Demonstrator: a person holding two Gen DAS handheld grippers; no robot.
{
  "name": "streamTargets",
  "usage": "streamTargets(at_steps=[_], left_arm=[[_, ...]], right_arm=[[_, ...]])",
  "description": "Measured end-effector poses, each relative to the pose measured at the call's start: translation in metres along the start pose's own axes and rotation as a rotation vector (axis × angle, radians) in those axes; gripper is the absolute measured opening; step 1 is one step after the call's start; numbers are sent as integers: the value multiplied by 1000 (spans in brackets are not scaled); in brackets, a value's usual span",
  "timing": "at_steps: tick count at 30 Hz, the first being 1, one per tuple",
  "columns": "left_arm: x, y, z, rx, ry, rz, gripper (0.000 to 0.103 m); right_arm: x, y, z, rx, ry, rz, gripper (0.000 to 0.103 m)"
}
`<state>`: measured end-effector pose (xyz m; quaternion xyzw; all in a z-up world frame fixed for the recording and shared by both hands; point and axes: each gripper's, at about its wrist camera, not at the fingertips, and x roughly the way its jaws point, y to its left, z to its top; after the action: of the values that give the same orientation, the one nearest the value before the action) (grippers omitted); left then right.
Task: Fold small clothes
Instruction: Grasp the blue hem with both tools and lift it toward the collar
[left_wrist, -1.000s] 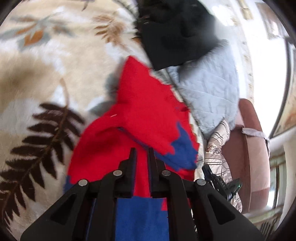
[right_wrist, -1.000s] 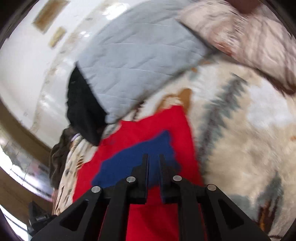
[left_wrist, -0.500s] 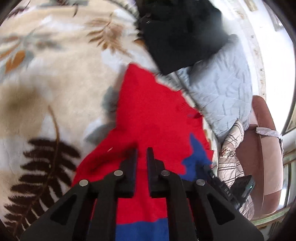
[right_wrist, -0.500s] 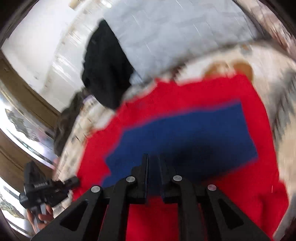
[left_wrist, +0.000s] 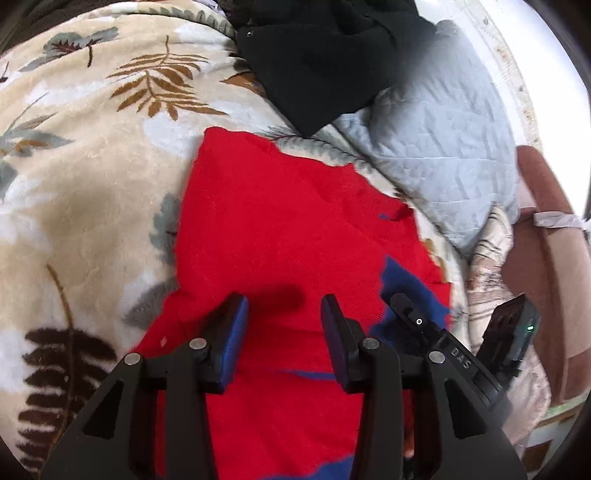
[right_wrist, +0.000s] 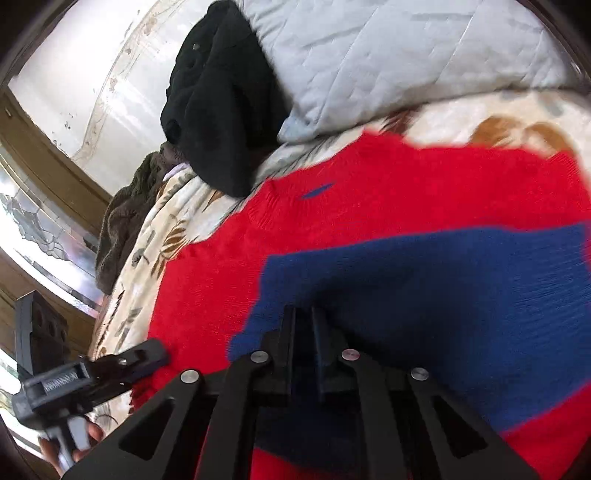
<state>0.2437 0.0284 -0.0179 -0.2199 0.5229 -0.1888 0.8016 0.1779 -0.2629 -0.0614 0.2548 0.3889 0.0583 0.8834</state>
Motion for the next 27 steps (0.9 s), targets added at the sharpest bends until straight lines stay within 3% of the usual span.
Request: streamTargets(at_steps=[4,5,6,8,10,12,15,17,21,24,27], left_arm=[[-9,2,-13,37,2,-5,47],[-4,4,-17,46,9,5,47],[0,3,-19,55,13,10,47],[-1,-4,-23,81,1,39,47],[-7,-10,-27,79,42,18,47],[-11,-12,-35,77,83,-23,48],[-6,-9,-57,97,144,42,54],[-4,-6,-67,110,152,52,53],[-39,-8,-82,111,210,22,53],[-67,-1,-100,176,246,71,56],[-91,16,-127,224,280,131,63]], right_arm=[[-38,-50,-8,115,-77,-63,17],[-40,-68,-13,153,-64,-86,15],[-41,-80,-18,169,-39,-51,4],[-52,-85,-20,181,-29,-28,3],[-69,-84,-23,187,-17,-9,13],[-83,-82,-30,160,22,9,32],[-83,-82,-47,93,134,-44,33],[-92,-77,-52,55,138,-75,32],[-123,-65,-62,34,207,-71,38],[-153,-63,-87,-37,268,-117,51],[-182,-75,-124,-58,326,-143,52]])
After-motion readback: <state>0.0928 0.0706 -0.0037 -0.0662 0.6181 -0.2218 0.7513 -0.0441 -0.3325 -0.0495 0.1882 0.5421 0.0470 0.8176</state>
